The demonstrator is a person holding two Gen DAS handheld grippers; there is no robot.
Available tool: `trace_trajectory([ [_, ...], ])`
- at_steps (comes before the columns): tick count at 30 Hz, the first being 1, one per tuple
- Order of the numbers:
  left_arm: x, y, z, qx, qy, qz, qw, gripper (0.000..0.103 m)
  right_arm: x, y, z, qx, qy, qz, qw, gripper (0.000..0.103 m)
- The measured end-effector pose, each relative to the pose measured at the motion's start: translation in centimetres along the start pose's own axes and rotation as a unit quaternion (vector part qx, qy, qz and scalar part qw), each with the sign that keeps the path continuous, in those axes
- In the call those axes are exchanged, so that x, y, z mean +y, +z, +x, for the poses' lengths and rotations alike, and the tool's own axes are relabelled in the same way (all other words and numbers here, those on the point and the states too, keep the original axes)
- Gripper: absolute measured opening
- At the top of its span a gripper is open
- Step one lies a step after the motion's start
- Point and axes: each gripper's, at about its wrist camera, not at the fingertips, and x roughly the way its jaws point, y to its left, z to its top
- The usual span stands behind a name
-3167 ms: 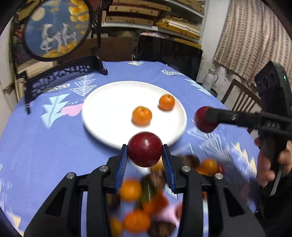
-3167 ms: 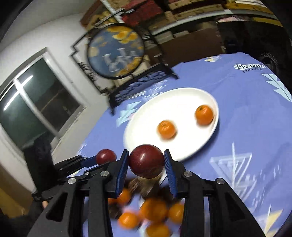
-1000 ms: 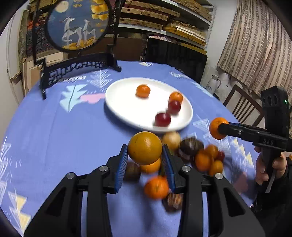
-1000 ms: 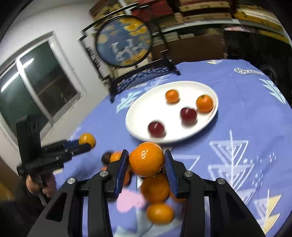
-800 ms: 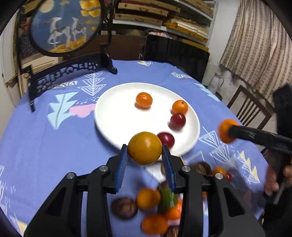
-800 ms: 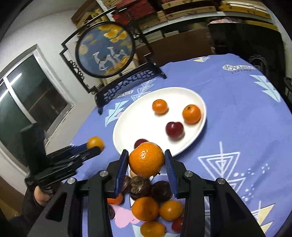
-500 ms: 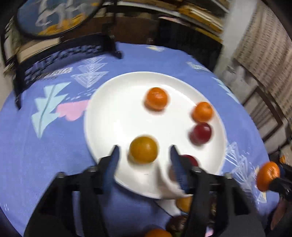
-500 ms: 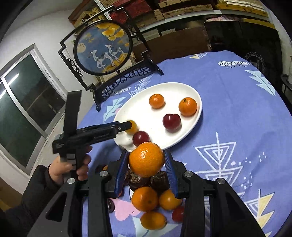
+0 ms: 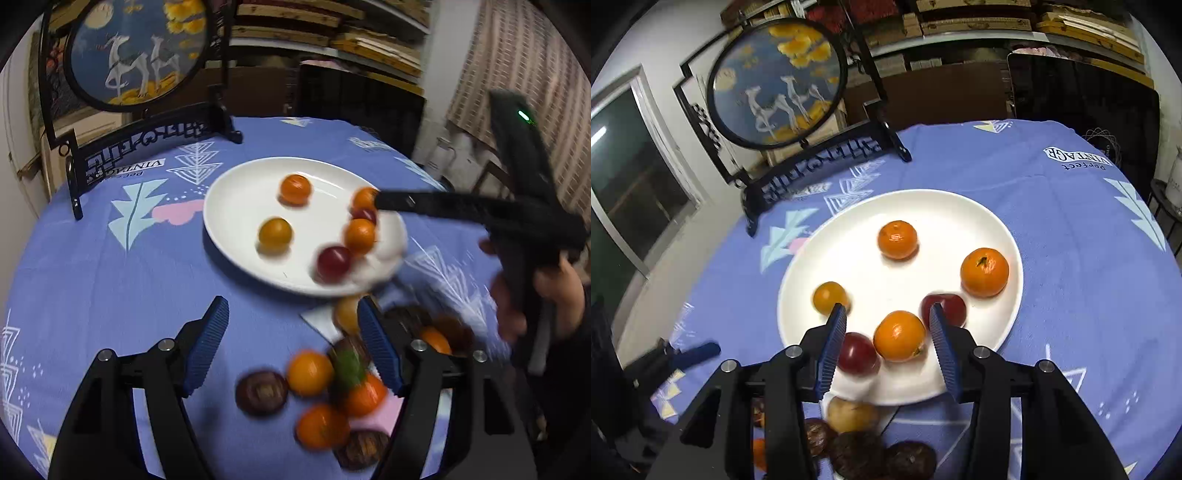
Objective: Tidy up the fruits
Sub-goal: 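Carry a yellow-orange fruit with the left tool while the right tool carries a mandarin to plate, then carry a dark fruit with the left tool while the right tool carries a tomato to plate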
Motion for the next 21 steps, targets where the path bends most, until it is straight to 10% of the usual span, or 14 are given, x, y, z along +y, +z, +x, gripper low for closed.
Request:
trace_trajectory([
  [11, -4.3, -9.2, -1.8, 0.039, -0.016, 0.061, 0.9972, 0.069, -2.4, -8.3, -6.4, -0.005, -0.024, -0.029, 0.999, 0.052],
  [21, -6.9, -10.3, 0.2, 0.027, 0.021, 0.066, 0.9973, 0.042, -6.6, -12.1, -6.4, 0.017, -0.043, 0.009, 0.999, 0.052],
])
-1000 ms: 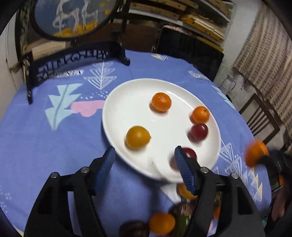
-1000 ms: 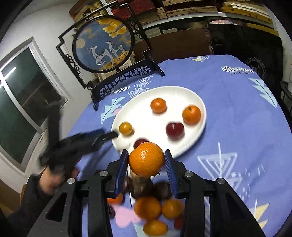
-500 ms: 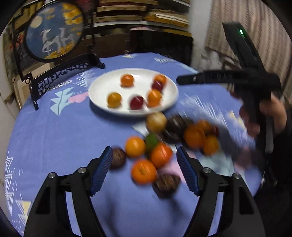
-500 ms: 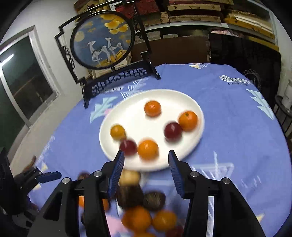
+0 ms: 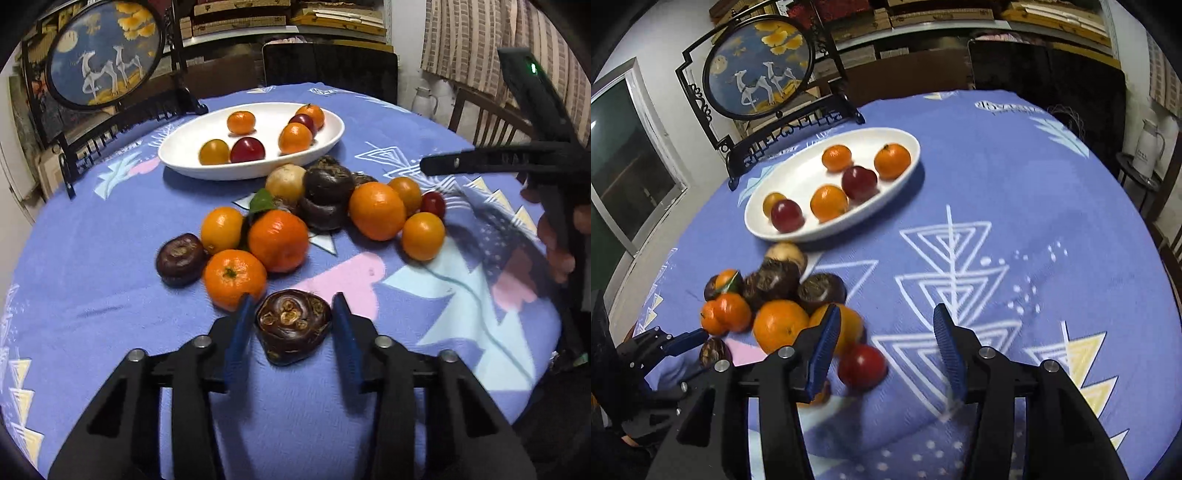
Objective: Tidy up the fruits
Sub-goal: 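Carry a dark fruit with the left tool while the right tool carries a tomato to plate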
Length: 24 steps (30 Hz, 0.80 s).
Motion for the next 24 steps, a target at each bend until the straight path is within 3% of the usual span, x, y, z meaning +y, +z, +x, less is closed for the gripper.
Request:
trace_trajectory([
  [6, 0.9, 0.1, -3.6, -0.052, -0.013, -0.016, 0.9985, 0.042, 1.0, -1.7, -0.4, 0.007, 0.009, -0.075, 0.997, 0.045],
  [9, 1.5, 0.3, -4.3, -0.056, -0.013, -0.026, 0.9980, 0.042, 1.8, -2.4, 0.1, 0.016, 0.002, -0.107, 0.994, 0.044],
  [14, 1.8, 0.4, -4.1, -0.045, -0.016, -0.029, 0.9985, 0.042, 2.8, -2.4, 1.2, 0.041, 0.015, -0.118, 0.992, 0.041],
  [16, 1.8, 0.2, -4.2, -0.046, -0.016, -0.029, 0.9984, 0.042, 2.7, -2.5, 1.6, 0.053, 0.022, -0.114, 0.992, 0.031],
  [24, 2.9, 1.1, -4.4, -0.057, -0.022, -0.044, 0.9972, 0.042, 1.6, -1.4, -0.8, 0.024, 0.034, -0.080, 0.996, 0.031],
])
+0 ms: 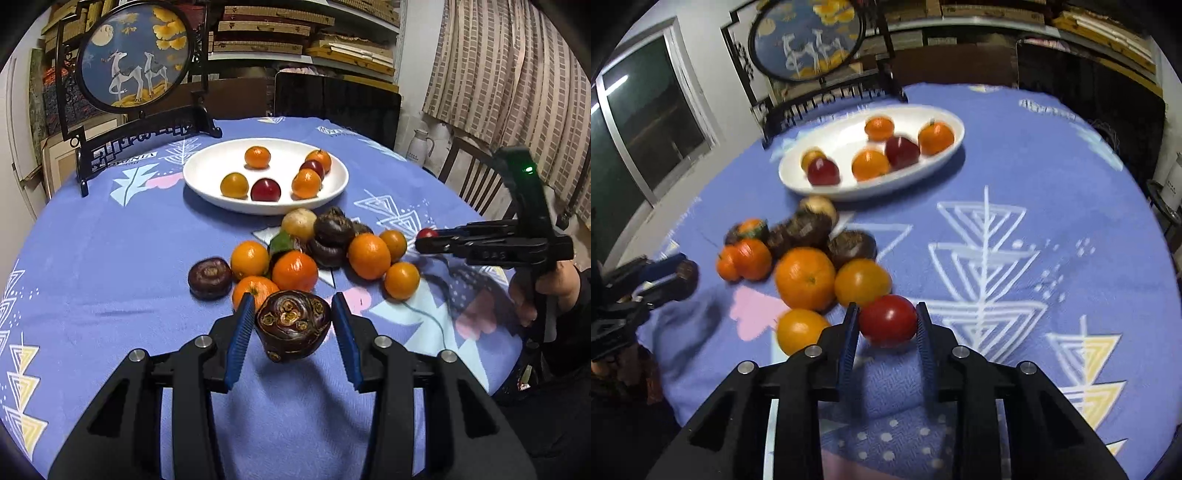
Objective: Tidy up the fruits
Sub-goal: 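Carry a dark fruit with the left tool while the right tool carries a tomato to plate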
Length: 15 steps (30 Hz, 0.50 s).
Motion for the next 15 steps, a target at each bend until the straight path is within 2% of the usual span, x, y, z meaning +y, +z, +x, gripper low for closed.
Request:
trace_trajectory([
  [4, 0.4, 2.1, 0.5, -0.009, -0.001, 0.001, 1.0000, 0.042, -0.1, 2.6, -2.1, -0.034, 0.014, 0.005, 0.999, 0.031],
  [8, 1.3, 5.5, 1.8, -0.019, 0.002, 0.002, 0.9998, 0.042, 0.0, 6.1, -2.1, -0.048, 0.021, 0.006, 0.999, 0.031],
  [12, 2.6, 9.5, 4.2, -0.026, 0.008, 0.004, 0.9996, 0.042, 0.3, 10.6, 0.1, -0.051, 0.035, 0.012, 0.998, 0.031],
  [15, 4.0, 12.4, 7.1, -0.018, 0.008, -0.005, 0.9998, 0.042, 0.4, 13.8, 3.0, -0.045, 0.040, 0.026, 0.998, 0.031],
])
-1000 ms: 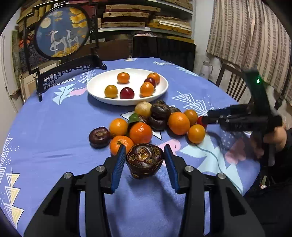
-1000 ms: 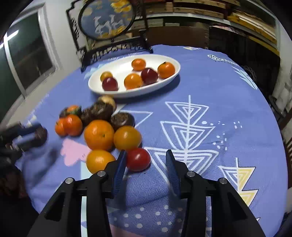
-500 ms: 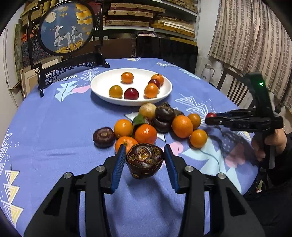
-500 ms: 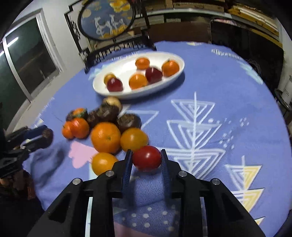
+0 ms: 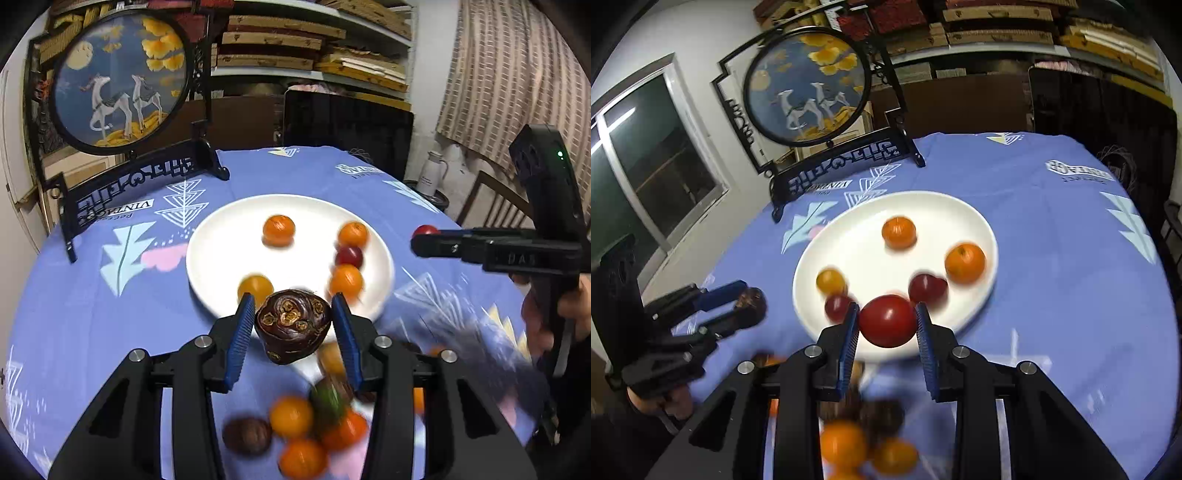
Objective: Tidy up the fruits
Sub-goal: 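Carry a dark fruit with the left tool while the right tool carries a tomato to plate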
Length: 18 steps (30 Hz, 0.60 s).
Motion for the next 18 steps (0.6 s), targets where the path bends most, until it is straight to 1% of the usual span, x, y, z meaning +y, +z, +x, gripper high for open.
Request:
trace_trajectory([
  [3, 1.3, 1.9, 3.1, 0.010, 0.001, -0.014, 0.9999, 0.042, 0.1, 2.0, 3.0, 0.004, -0.004, 0.008, 1.000, 0.031],
  [6, 2.4, 2.7, 6.0, 0.035, 0.003, -0.024, 0.9991, 0.042, 0.0, 3.2, 5.2, 0.004, -0.003, 0.017, 1.000, 0.033],
  [7, 2.5, 2.8, 6.6, 0.040, 0.008, -0.023, 0.9989, 0.043, -0.1, 3.5, 5.6, 0.000, -0.008, 0.020, 1.000, 0.038],
  [8, 2.5, 2.6, 6.7, 0.042, 0.014, -0.023, 0.9988, 0.047, 0.0, 3.5, 5.7, -0.002, -0.012, 0.021, 1.000, 0.041],
  [9, 2.5, 2.5, 6.6, 0.041, 0.016, -0.023, 0.9988, 0.051, 0.1, 3.4, 5.6, -0.005, -0.013, 0.022, 1.000, 0.041],
  [10, 2.5, 2.4, 6.2, 0.035, 0.016, -0.025, 0.9989, 0.059, 0.3, 3.1, 5.3, -0.007, -0.012, 0.018, 1.000, 0.041],
  [11, 2.4, 2.1, 5.3, 0.025, 0.012, -0.025, 0.9993, 0.063, 0.3, 2.8, 5.0, -0.009, -0.013, 0.015, 1.000, 0.041],
  [14, 1.4, 1.0, 2.8, 0.012, 0.012, 0.000, 0.9999, 0.064, 0.6, 1.2, 3.2, -0.014, -0.015, 0.005, 1.000, 0.041],
  [16, 0.5, -0.4, 1.0, 0.014, 0.004, 0.020, 0.9997, 0.065, 0.7, -0.3, 1.7, -0.015, -0.020, -0.002, 1.000, 0.041],
  [18, -0.6, -2.6, -1.0, 0.020, -0.001, 0.050, 0.9985, 0.067, 0.7, -2.0, 0.2, -0.014, -0.020, -0.006, 1.000, 0.041],
])
